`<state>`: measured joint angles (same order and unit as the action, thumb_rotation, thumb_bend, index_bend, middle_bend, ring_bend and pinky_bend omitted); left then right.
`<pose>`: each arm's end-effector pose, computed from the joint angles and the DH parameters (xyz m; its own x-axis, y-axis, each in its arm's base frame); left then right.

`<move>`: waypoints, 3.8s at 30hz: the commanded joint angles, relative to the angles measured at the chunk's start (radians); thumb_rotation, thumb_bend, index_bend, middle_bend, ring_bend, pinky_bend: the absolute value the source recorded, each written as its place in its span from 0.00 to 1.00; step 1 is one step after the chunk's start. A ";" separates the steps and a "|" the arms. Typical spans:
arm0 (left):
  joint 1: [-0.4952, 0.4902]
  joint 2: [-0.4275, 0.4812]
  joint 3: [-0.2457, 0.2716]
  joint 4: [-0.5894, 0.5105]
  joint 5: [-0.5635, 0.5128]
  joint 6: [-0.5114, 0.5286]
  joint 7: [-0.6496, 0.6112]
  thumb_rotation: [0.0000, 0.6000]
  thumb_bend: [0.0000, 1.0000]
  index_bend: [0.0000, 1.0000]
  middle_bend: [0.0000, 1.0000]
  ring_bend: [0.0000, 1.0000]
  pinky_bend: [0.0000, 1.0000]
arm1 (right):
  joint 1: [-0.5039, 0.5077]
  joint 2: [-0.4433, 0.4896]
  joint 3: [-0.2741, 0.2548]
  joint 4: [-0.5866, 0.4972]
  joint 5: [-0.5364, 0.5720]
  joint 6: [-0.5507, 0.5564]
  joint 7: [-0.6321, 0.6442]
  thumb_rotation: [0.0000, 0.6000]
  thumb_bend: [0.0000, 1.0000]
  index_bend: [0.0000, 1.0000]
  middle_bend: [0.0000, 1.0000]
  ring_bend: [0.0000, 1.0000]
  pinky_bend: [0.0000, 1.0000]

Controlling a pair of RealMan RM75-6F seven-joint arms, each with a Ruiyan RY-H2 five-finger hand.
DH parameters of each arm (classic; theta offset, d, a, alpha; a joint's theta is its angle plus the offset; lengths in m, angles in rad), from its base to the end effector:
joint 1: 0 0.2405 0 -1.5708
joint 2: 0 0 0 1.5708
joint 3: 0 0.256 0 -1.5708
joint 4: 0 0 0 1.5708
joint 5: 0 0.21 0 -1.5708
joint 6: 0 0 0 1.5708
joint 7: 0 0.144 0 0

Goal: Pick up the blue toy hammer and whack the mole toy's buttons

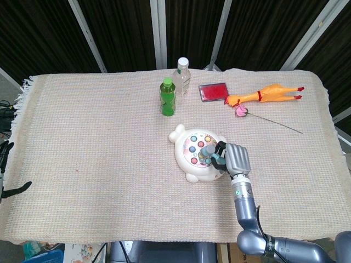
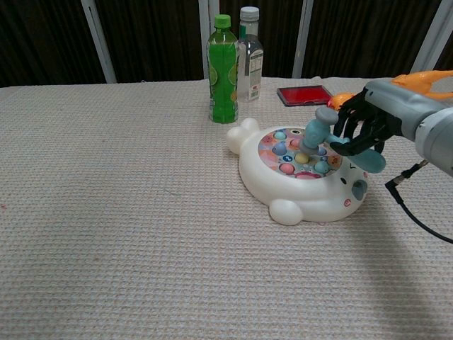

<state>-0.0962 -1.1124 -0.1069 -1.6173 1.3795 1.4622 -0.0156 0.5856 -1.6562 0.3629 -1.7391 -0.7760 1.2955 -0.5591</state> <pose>-0.3203 0.1956 0.1725 0.3654 -0.0382 0.9301 0.9278 0.0955 -0.3606 -0.1423 -0.3149 0.0040 0.1010 -0.1814 0.9782 -0.9906 0.0731 0.1159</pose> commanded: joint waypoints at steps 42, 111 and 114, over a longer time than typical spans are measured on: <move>0.002 0.000 0.001 -0.003 0.000 0.006 0.002 1.00 0.00 0.00 0.00 0.00 0.00 | -0.075 0.152 -0.033 -0.060 -0.026 0.064 0.079 1.00 0.66 0.97 0.76 0.64 0.72; 0.004 -0.003 0.003 -0.019 -0.012 0.000 0.027 1.00 0.00 0.00 0.00 0.00 0.00 | -0.199 0.196 -0.116 0.229 -0.017 -0.159 0.271 1.00 0.48 0.06 0.16 0.03 0.09; 0.004 -0.003 0.004 -0.019 -0.010 0.001 0.026 1.00 0.00 0.00 0.00 0.00 0.00 | -0.205 0.216 -0.120 0.199 -0.018 -0.158 0.270 1.00 0.39 0.00 0.09 0.00 0.06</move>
<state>-0.0924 -1.1151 -0.1033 -1.6360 1.3694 1.4629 0.0105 0.3845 -1.4502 0.2456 -1.5280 -0.7936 1.1374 -0.2876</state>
